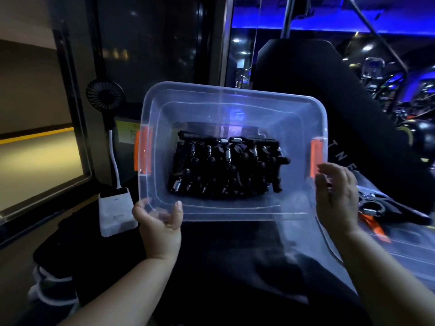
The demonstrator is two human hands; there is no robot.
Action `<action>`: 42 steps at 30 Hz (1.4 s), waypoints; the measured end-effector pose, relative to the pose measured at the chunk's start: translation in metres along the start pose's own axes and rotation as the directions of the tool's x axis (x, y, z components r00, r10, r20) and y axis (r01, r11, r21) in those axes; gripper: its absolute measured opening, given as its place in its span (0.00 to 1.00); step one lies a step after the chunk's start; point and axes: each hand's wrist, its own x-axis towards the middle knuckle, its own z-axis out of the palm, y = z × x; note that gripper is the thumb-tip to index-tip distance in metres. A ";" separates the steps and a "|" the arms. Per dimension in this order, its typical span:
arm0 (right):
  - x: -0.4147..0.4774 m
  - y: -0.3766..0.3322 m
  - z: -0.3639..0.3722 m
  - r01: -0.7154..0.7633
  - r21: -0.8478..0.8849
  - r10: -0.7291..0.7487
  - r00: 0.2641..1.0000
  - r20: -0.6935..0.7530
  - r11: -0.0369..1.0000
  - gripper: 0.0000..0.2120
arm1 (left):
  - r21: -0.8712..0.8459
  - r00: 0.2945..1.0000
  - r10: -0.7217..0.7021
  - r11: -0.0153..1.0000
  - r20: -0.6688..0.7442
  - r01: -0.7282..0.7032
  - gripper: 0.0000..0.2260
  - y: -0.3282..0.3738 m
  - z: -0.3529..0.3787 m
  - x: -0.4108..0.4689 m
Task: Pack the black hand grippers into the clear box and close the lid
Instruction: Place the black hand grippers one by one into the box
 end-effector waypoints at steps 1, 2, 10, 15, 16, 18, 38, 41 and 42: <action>-0.006 0.010 -0.009 -0.051 -0.008 0.051 0.999 -0.020 0.999 0.16 | -0.006 1.000 -0.013 1.000 -0.001 0.013 0.26 0.000 0.000 0.000; -0.010 0.021 -0.016 -0.113 -0.041 0.112 0.994 -0.019 0.993 0.16 | -0.011 1.000 -0.026 1.000 -0.001 0.026 0.27 0.000 0.000 0.000; -0.027 0.093 -0.041 -0.284 -0.655 0.619 0.698 0.360 0.701 0.17 | 0.001 0.998 -0.060 0.998 -0.005 0.060 0.27 0.000 0.000 -0.001; -0.036 0.100 -0.030 -0.276 -0.738 0.749 0.495 0.441 0.616 0.24 | 0.027 0.997 -0.073 0.997 -0.022 0.073 0.28 -0.003 -0.001 0.000; -0.035 0.101 -0.028 -0.271 -0.749 0.754 0.497 0.430 0.605 0.24 | 0.030 0.997 -0.074 0.997 -0.022 0.075 0.28 -0.003 -0.001 0.000; -0.031 0.103 -0.027 -0.249 -0.771 0.750 0.528 0.398 0.585 0.23 | 0.026 0.997 -0.074 0.997 -0.020 0.075 0.28 -0.002 -0.001 0.000; -0.022 0.101 -0.022 -0.186 -0.884 0.782 0.567 0.260 0.429 0.32 | 0.010 1.000 -0.021 1.000 -0.007 0.021 0.27 -0.003 -0.001 -0.001; -0.023 0.097 -0.026 -0.167 -0.897 0.781 0.573 0.249 0.408 0.38 | -0.004 1.000 -0.029 1.000 0.008 0.029 0.27 -0.003 -0.001 0.000; -0.024 0.096 -0.027 -0.169 -0.900 0.786 0.569 0.244 0.402 0.40 | -0.004 1.000 -0.028 1.000 0.010 0.028 0.27 -0.002 -0.001 -0.001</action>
